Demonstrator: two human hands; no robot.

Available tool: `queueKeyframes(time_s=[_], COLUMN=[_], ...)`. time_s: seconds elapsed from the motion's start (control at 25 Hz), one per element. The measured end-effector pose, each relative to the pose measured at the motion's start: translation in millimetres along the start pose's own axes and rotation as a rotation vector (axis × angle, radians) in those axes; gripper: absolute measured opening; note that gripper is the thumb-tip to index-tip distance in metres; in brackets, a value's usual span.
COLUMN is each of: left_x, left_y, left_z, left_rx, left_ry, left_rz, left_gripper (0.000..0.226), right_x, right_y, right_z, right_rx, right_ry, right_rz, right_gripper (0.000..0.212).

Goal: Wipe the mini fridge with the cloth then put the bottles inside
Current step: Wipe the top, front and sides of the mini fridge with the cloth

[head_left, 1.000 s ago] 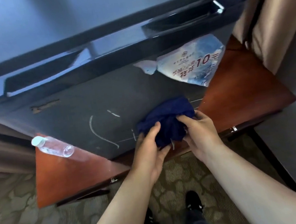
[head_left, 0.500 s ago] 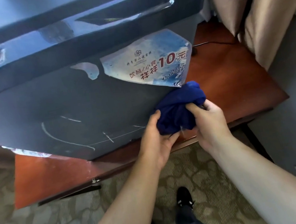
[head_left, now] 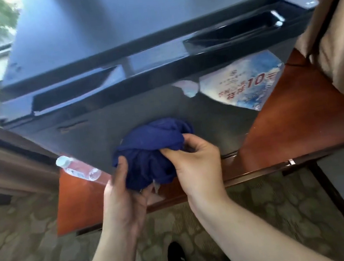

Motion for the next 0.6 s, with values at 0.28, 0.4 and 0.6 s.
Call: queueKeyframes(time_s=[0.28, 0.4, 0.6], left_x=[79, 84, 41], left_y=[66, 72, 77], left_z=[6, -4, -23], left_rx=[-0.007, -0.063, -0.075], left_ry=[-0.091, -0.092, 0.025], left_rz=[-0.001, -0.017, 0.032], left_gripper=[0.034, 0.034, 0.047], right_x=[8, 12, 37], right_y=[-98, -102, -69], right_z=[37, 39, 32], right_rx=[-0.038, -0.014, 0.129], right_ry=[-0.028, -0.012, -0.067], right_rz=[-0.06, -0.076, -0.024], right_gripper=[0.014, 0.013, 0.014])
Point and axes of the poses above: each hand's wrist, its own z-axis away from the middle knuckle, its own y-axis out of the back of the hand, x = y × z, the point moved 6 cm from there along -z, towards the middle knuckle, and after that the axes turned 4 degrees about -x, right-handed, at the moved point
